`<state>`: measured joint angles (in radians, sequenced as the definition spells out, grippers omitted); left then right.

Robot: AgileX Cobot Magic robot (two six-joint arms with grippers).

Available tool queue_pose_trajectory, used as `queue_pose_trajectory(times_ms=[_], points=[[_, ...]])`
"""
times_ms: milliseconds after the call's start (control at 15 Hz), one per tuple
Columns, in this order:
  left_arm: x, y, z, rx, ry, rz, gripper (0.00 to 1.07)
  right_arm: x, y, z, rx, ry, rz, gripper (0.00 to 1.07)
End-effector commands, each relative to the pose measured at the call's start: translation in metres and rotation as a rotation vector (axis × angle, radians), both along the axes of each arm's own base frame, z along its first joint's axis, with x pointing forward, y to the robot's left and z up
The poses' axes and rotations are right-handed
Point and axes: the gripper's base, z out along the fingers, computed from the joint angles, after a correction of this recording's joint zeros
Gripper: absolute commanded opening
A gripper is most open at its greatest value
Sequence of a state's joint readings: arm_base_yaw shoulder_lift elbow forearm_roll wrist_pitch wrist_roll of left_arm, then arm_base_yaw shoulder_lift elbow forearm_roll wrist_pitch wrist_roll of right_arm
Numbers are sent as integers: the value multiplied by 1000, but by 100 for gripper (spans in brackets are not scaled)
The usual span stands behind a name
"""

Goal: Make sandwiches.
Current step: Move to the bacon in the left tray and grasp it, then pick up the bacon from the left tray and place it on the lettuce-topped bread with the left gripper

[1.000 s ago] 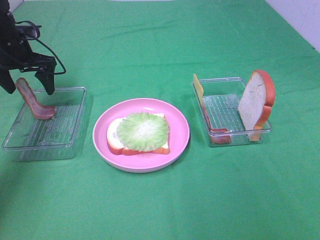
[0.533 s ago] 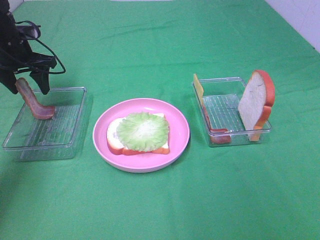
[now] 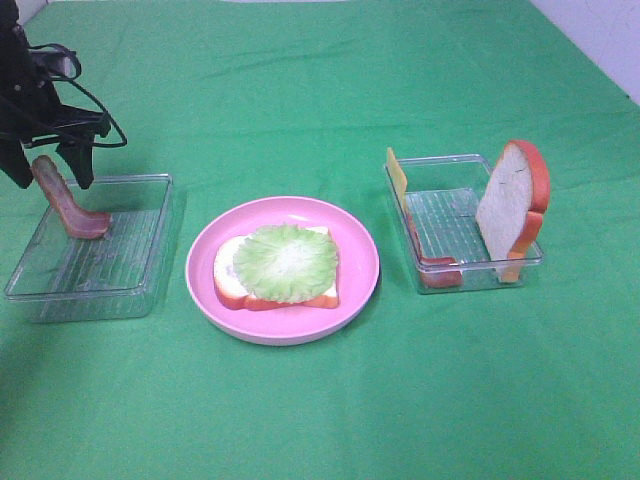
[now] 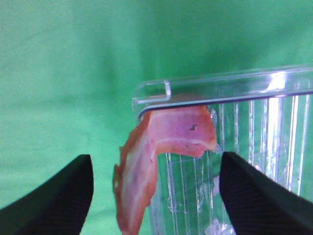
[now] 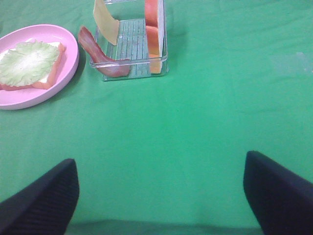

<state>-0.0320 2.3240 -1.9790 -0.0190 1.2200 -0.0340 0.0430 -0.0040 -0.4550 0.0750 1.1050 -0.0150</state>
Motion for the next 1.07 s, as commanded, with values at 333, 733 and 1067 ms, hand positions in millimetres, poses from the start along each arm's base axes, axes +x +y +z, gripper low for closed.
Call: queue_pose_trajectory(times_ms=[333, 733, 1067], points=[[-9, 0, -2, 9, 89, 31, 34, -4, 0, -1, -6, -33, 3, 87], [-8, -1, 5, 7, 68, 22, 0, -4, 0, -1, -6, -33, 3, 87], [-22, -22, 70, -45, -49, -12, 0, -4, 0, -1, -6, -33, 3, 87]])
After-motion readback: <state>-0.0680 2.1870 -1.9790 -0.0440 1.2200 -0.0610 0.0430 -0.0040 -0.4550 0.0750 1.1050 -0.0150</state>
